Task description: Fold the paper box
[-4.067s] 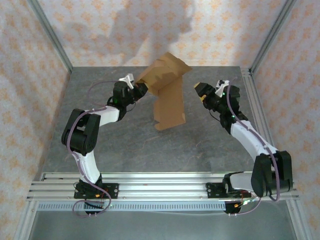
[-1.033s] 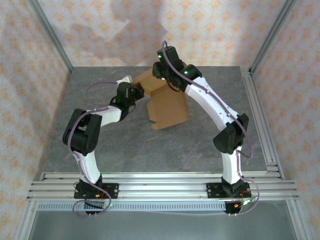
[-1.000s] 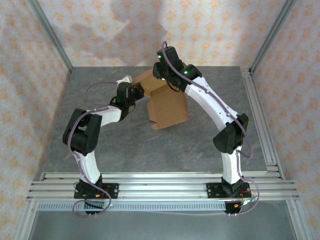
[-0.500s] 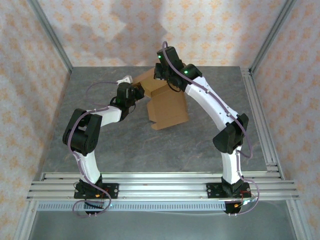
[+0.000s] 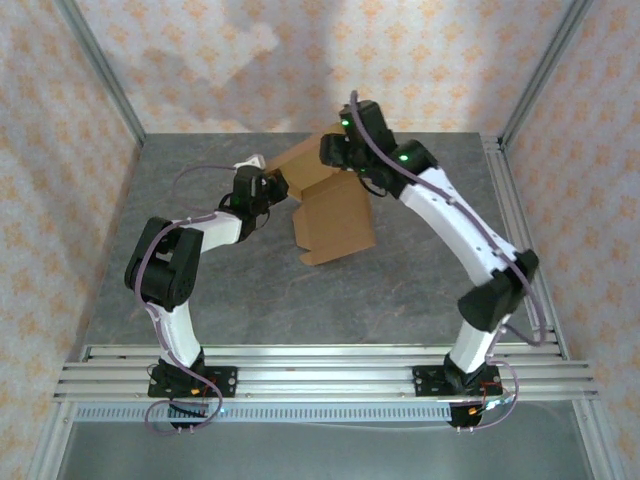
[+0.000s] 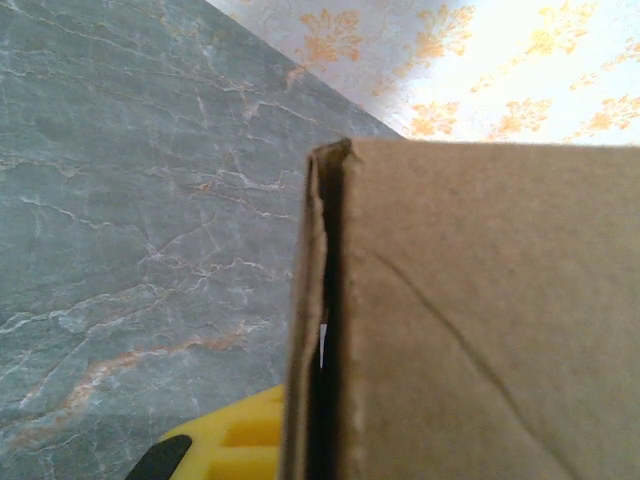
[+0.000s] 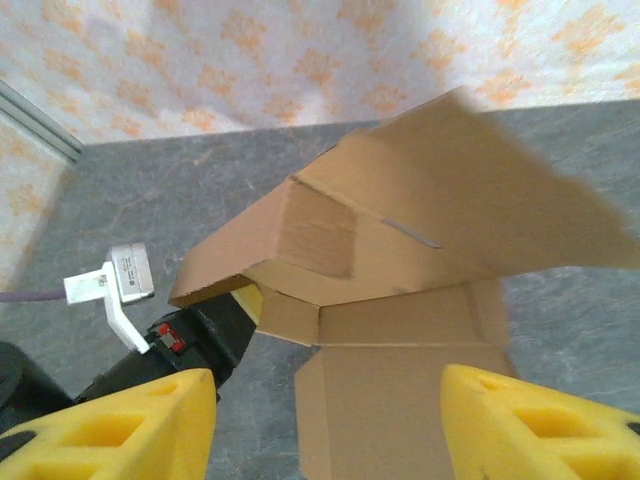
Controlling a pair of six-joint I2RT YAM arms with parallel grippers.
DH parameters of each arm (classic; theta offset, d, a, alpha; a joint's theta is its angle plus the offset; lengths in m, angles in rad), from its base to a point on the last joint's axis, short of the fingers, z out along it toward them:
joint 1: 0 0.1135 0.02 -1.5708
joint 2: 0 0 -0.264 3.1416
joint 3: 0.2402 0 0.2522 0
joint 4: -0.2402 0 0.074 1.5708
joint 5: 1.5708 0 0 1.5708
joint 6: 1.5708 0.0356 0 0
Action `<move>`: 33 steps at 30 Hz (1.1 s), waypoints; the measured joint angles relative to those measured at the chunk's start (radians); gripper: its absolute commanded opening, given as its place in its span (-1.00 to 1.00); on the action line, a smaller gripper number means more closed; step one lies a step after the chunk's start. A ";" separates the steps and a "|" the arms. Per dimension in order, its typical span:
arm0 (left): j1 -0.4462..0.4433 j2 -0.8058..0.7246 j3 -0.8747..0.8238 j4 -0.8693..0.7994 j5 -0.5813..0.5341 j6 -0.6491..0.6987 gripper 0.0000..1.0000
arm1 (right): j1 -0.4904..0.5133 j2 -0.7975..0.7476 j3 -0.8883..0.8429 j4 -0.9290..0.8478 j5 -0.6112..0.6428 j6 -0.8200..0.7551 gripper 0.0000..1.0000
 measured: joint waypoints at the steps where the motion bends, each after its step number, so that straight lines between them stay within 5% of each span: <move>1: 0.007 0.000 0.000 0.006 0.016 -0.007 -1.00 | -0.020 -0.035 -0.016 0.005 -0.008 -0.004 0.22; 8: 0.031 -0.005 0.000 -0.024 0.042 0.086 -1.00 | -0.246 -0.194 -0.203 0.126 -0.135 -0.007 0.20; 19: 0.022 -0.158 0.002 -0.306 -0.013 0.387 -1.00 | -0.436 -0.283 -0.683 0.417 -0.405 -0.024 0.15; 33: 0.022 -0.145 0.004 -0.338 0.138 0.402 -1.00 | -0.492 -0.240 -0.800 0.627 -0.815 -0.172 0.08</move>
